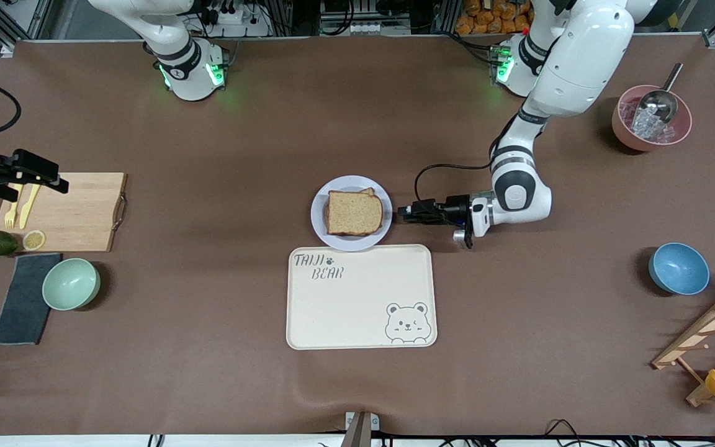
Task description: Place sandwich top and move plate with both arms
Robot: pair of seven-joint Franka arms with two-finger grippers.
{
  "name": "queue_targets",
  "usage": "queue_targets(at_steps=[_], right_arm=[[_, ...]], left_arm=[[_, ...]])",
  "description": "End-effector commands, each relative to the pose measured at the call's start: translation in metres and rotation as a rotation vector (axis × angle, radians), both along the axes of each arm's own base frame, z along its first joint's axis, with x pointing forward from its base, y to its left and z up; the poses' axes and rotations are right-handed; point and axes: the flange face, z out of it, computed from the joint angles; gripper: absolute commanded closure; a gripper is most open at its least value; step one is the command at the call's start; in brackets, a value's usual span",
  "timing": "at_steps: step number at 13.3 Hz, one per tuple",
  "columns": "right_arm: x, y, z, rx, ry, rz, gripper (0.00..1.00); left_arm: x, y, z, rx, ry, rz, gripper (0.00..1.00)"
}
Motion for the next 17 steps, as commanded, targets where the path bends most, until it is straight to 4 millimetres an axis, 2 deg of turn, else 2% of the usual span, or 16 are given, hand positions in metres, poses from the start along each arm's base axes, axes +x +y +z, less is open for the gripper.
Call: queue_targets(at_steps=[1,3,7,11,17], right_arm=[[-0.023,0.001,0.012,-0.022,-0.003,-0.028,0.0],[-0.029,-0.008,0.001,-0.022,-0.008,-0.049,0.0],[-0.023,-0.009,-0.019,-0.022,-0.016,-0.054,0.0],[-0.012,-0.006,-0.011,-0.025,-0.077,-0.039,0.0],[-0.015,-0.023,-0.005,-0.109,-0.082,-0.053,0.0]], left_arm=[[-0.001,-0.006,-0.007,0.007,-0.014,0.013,0.49],[-0.001,-0.01,-0.012,0.022,-0.017,0.008,0.49],[0.0,-0.017,-0.015,0.029,-0.021,0.01,0.54],[0.002,-0.025,-0.016,0.043,-0.029,0.02,0.59],[-0.005,-0.045,-0.023,0.046,-0.022,0.031,0.66]])
